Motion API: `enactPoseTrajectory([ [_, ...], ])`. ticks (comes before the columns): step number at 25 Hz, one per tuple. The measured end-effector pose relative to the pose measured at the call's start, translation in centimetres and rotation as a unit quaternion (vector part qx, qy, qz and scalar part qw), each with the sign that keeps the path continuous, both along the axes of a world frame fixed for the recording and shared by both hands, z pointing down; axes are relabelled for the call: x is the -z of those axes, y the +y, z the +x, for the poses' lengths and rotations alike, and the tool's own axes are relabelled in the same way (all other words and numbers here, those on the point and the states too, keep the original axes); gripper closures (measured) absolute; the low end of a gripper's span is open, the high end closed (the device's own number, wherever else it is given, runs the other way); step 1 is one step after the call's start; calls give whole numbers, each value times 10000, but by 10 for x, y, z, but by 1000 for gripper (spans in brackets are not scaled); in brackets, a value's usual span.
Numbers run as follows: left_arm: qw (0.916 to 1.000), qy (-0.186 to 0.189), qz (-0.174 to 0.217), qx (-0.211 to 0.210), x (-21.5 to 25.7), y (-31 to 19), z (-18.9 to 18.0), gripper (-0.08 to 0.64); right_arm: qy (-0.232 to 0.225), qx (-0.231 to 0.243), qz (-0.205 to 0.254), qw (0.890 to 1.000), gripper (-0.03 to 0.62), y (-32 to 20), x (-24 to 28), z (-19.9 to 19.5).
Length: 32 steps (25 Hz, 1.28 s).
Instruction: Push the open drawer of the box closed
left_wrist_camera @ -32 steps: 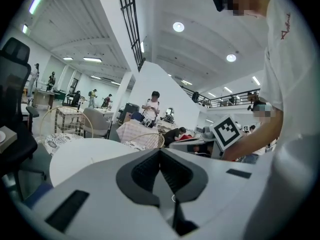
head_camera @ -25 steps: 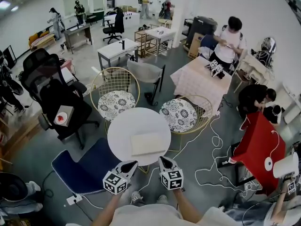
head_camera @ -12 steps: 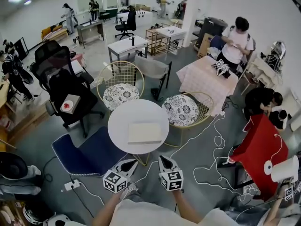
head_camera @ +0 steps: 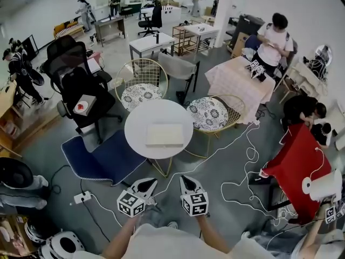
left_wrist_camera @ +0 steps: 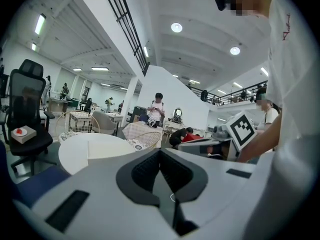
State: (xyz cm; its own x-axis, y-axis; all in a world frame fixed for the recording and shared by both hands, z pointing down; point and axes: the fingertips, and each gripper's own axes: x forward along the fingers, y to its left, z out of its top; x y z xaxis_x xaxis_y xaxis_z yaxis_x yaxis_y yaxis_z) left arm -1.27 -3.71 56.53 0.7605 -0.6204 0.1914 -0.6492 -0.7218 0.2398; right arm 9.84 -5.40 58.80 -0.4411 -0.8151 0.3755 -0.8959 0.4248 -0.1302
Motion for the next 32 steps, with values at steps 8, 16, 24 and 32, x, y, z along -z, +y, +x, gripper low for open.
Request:
enactPoseTrajectory([
  [8,9999,52,6,89,-2,41,6,548,-9,78,-28,10000,577,44,-5,2],
  [16,9997,144,13,200,2,61,6,548,47,58,42,10000,577,73,-1,7],
  [24,9999,93,43,138,0,75,8,548,54,69,-15,10000,577,91,-8,6],
  [32,9998,60,86,191,3,84,2,548,82,189,41,9998,577,94,-3,-5],
])
